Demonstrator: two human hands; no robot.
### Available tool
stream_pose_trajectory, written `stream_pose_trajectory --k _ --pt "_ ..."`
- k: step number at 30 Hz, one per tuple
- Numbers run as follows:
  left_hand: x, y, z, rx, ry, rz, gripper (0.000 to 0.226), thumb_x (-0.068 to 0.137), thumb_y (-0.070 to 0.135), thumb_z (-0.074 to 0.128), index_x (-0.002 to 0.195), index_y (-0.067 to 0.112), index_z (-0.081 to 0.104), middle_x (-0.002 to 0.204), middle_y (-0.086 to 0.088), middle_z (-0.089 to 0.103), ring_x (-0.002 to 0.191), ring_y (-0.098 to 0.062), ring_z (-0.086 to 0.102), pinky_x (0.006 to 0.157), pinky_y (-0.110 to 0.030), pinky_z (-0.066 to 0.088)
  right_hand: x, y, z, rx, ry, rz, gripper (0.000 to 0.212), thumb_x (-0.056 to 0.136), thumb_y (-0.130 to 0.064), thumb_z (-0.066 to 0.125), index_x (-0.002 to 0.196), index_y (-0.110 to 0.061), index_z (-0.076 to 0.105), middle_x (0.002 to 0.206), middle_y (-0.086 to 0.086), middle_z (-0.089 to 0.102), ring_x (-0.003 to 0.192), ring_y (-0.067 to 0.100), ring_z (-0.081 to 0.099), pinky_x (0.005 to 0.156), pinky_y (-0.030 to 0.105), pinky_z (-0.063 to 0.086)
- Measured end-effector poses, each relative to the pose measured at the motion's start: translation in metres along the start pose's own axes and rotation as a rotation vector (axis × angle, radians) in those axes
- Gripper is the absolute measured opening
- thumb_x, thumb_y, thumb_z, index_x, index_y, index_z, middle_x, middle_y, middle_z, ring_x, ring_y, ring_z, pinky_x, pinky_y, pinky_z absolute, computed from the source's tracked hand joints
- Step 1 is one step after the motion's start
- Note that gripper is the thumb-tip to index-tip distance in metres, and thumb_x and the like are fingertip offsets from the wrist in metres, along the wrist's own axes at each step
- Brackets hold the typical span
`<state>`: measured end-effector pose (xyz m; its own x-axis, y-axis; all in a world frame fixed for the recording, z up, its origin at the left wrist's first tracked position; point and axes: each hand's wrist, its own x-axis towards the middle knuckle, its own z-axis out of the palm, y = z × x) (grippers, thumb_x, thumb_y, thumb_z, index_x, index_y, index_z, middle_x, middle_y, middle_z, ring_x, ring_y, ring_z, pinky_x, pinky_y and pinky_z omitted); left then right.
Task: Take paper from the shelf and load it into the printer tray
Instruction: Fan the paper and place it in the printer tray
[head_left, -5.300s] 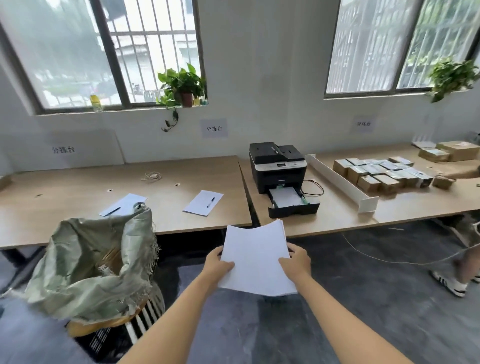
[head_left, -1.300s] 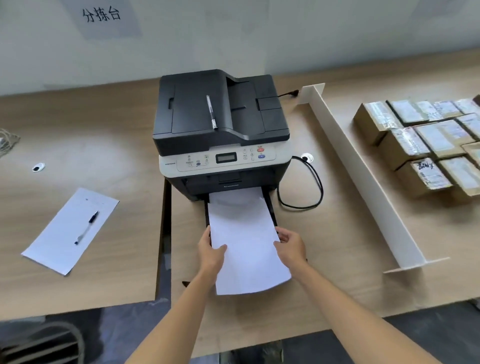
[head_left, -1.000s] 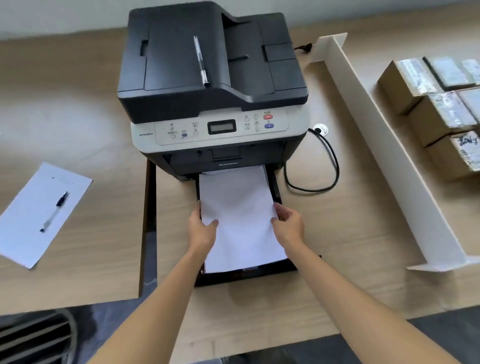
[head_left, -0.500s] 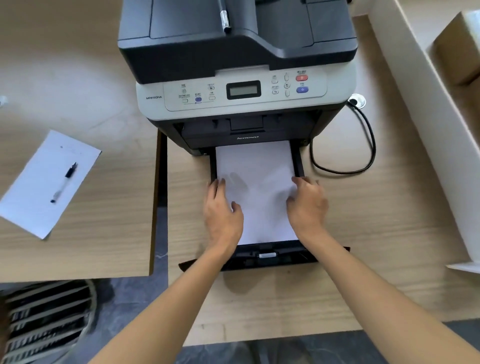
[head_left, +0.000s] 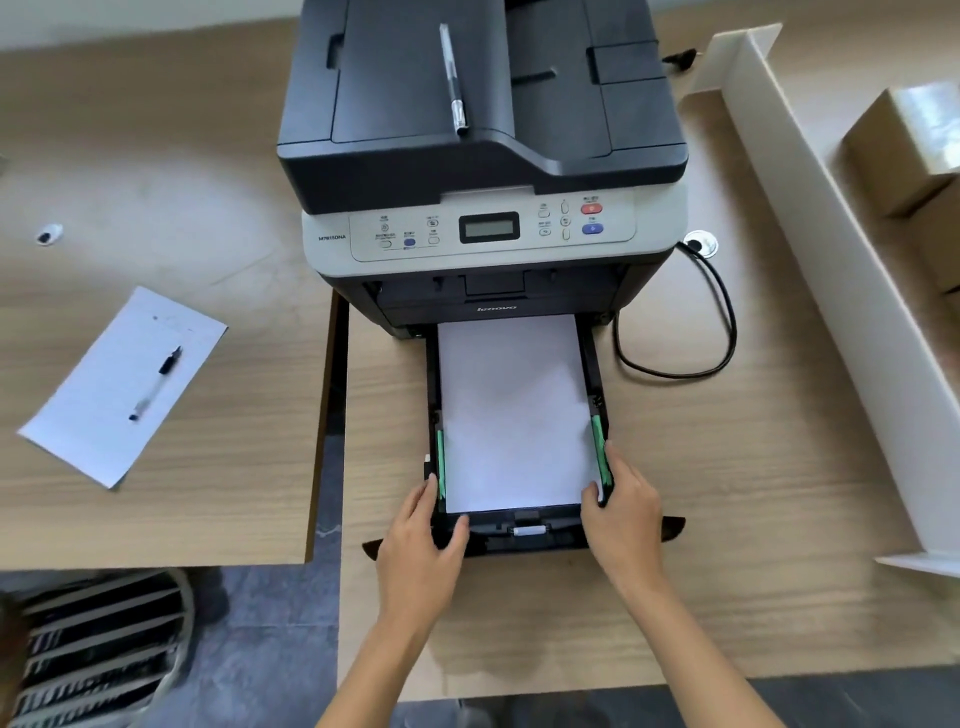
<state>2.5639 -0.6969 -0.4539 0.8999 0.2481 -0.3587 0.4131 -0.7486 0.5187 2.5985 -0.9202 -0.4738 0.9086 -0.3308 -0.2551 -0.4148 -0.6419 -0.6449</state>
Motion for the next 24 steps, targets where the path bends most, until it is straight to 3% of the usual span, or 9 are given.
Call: stream_pose_trajectory --k 6,10,12,15,17,19,21,22,24 --pt "0.019 0.017 0.008 0.063 0.021 -0.12 0.052 0.095 0.029 0.057 0.145 0.015 0.053 0.138 0.007 0.045 0.11 -0.019 0.061 0.083 -0.034 0.053 0.008 -0.01 -0.003 0.056 -0.078 0.004 0.067 0.084 -0.005 0.06 0.149 -0.008 0.042 0.151 0.006 0.049 0.137 0.021 0.048 0.116 0.027 0.032" --pt "0.022 0.02 0.012 0.022 0.048 -0.159 0.051 0.09 0.027 0.059 0.14 0.016 0.058 0.129 0.008 0.043 0.106 -0.018 0.058 0.081 -0.035 0.053 0.01 -0.019 -0.007 0.106 -0.063 0.074 0.07 0.078 -0.01 0.064 0.146 -0.019 0.048 0.13 -0.003 0.066 0.104 0.019 0.063 0.089 0.026 0.047" --pt "0.025 0.017 0.013 -0.023 0.012 -0.154 0.056 0.089 0.029 0.06 0.143 0.017 0.055 0.126 0.009 0.039 0.106 -0.02 0.059 0.086 -0.041 0.055 0.011 -0.025 -0.009 0.16 -0.062 0.139 0.068 0.076 -0.012 0.068 0.141 -0.02 0.054 0.124 -0.005 0.069 0.095 0.014 0.061 0.082 0.024 0.044" --pt "0.036 0.004 0.003 -0.142 -0.128 -0.142 0.061 0.088 0.029 0.062 0.146 0.017 0.053 0.128 0.007 0.037 0.12 -0.02 0.05 0.101 -0.039 0.048 0.015 -0.029 -0.015 0.262 -0.088 0.196 0.065 0.075 -0.015 0.072 0.138 -0.021 0.056 0.121 -0.011 0.068 0.097 0.006 0.059 0.085 0.022 0.042" --pt "0.041 -0.002 -0.01 -0.1 -0.232 -0.108 0.066 0.084 0.037 0.063 0.147 0.021 0.052 0.137 0.005 0.036 0.138 -0.02 0.037 0.114 -0.038 0.036 0.016 -0.024 -0.021 0.28 -0.164 0.17 0.068 0.076 -0.013 0.072 0.141 -0.021 0.053 0.111 -0.028 0.061 0.095 -0.004 0.056 0.089 0.019 0.043" --pt "0.039 0.0 -0.019 0.043 -0.249 -0.063 0.076 0.079 0.054 0.062 0.15 0.029 0.047 0.153 0.002 0.03 0.152 -0.024 0.018 0.125 -0.048 0.012 0.014 -0.02 -0.031 0.247 -0.259 0.099 0.077 0.076 -0.016 0.073 0.147 -0.025 0.043 0.116 -0.032 0.056 0.109 -0.003 0.057 0.102 0.026 0.046" --pt "0.023 0.003 -0.021 0.167 -0.083 -0.022 0.093 0.072 0.073 0.06 0.155 0.037 0.034 0.165 0.004 0.017 0.157 -0.021 -0.003 0.12 -0.05 -0.016 0.002 -0.013 -0.042 0.149 -0.261 0.007 0.089 0.078 -0.029 0.077 0.153 -0.03 0.029 0.149 -0.017 0.044 0.14 0.006 0.039 0.117 0.033 0.032" --pt "0.009 0.004 -0.022 0.142 0.048 -0.032 0.103 0.068 0.078 0.062 0.157 0.039 0.027 0.167 0.007 0.012 0.158 -0.018 -0.006 0.12 -0.051 -0.016 -0.007 -0.008 -0.048 0.096 -0.197 -0.014 0.095 0.079 -0.037 0.078 0.155 -0.032 0.023 0.16 -0.014 0.028 0.148 0.006 0.025 0.119 0.033 0.024" --pt "-0.025 0.003 -0.017 -0.12 0.267 -0.152 0.12 0.062 0.073 0.076 0.159 0.039 0.014 0.168 0.011 0.009 0.157 -0.018 0.003 0.124 -0.06 0.008 -0.034 0.006 -0.061 0.084 -0.039 0.038 0.111 0.073 -0.052 0.081 0.156 -0.034 0.01 0.166 -0.016 0.009 0.152 0.006 0.01 0.12 0.035 0.017"
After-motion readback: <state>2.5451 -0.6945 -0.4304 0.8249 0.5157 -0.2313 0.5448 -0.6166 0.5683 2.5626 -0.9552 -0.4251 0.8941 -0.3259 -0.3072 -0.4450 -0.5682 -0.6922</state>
